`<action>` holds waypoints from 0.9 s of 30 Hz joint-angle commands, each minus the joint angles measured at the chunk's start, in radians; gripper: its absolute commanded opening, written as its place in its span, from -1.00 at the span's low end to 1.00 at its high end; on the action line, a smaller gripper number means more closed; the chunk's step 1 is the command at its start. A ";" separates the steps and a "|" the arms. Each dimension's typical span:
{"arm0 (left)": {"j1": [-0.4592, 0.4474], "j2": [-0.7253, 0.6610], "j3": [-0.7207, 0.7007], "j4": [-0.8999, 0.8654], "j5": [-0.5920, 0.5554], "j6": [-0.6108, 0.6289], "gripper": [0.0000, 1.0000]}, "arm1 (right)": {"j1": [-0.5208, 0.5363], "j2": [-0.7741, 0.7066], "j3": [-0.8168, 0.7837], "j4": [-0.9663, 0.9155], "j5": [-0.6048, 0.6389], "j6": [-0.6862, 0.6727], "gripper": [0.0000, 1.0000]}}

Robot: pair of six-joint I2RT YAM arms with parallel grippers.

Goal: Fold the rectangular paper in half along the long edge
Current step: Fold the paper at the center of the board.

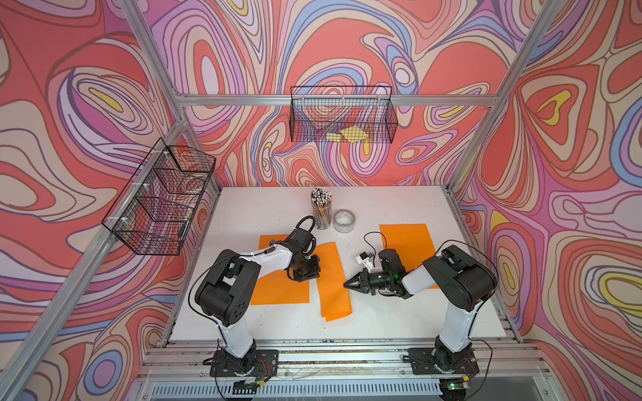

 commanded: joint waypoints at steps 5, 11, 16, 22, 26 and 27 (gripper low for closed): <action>-0.011 0.089 -0.077 -0.125 -0.066 -0.005 -1.00 | 0.005 -0.045 -0.042 -0.055 0.006 -0.019 -0.55; -0.012 0.096 -0.078 -0.121 -0.062 -0.006 -1.00 | 0.015 -0.036 -0.055 0.006 -0.011 0.016 -0.56; -0.011 0.092 -0.078 -0.123 -0.063 -0.005 -1.00 | 0.038 0.005 -0.061 0.088 -0.023 0.064 -0.56; -0.011 0.096 -0.080 -0.124 -0.065 -0.003 -1.00 | 0.043 0.030 -0.107 0.220 -0.031 0.136 -0.62; -0.011 0.099 -0.076 -0.126 -0.063 -0.002 -1.00 | 0.043 0.010 -0.142 0.233 -0.024 0.144 -0.69; -0.011 0.099 -0.076 -0.125 -0.063 -0.002 -1.00 | 0.043 0.002 -0.149 0.231 -0.023 0.141 -0.73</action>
